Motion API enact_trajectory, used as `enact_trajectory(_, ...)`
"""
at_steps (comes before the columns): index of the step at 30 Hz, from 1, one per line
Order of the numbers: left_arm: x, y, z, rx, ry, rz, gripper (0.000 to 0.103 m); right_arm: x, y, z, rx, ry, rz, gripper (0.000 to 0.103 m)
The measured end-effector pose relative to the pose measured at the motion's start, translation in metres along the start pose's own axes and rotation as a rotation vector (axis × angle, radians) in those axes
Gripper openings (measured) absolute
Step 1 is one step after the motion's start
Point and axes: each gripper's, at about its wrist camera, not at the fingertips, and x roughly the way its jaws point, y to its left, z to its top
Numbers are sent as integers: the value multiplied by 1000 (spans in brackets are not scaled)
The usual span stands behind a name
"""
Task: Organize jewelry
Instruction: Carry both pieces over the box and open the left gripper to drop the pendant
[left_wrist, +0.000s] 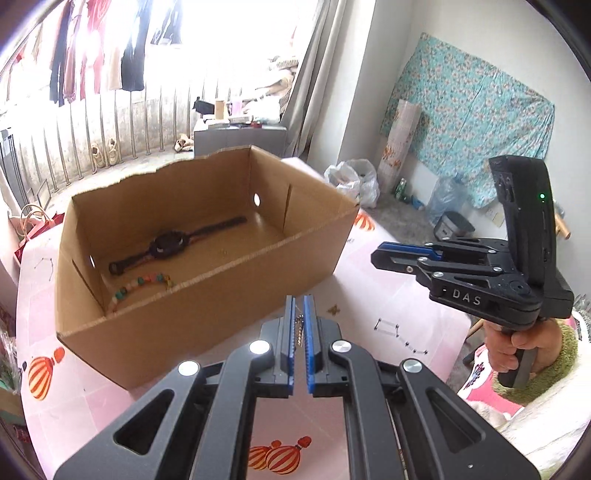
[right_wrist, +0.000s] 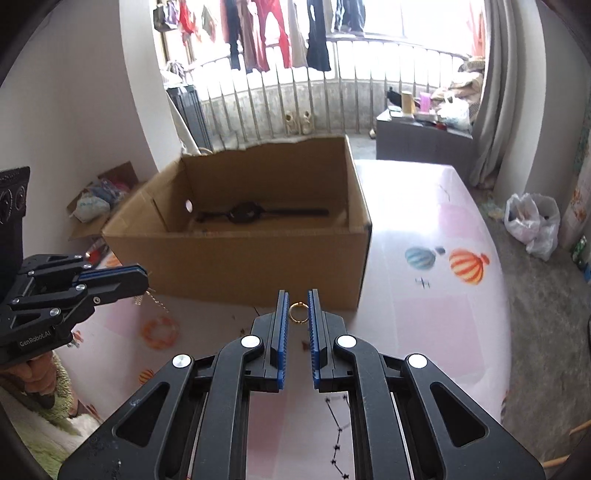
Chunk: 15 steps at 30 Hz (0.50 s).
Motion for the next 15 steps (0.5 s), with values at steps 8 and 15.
enact_trajectory(8, 4, 39, 68, -80, -19, -56, 4, 42, -4, 94, -48, 50, 254, 9)
enact_trajectory(15, 100, 118, 95, -304, 307, -83, 4, 141, 10, 125, -95, 386, 310, 9)
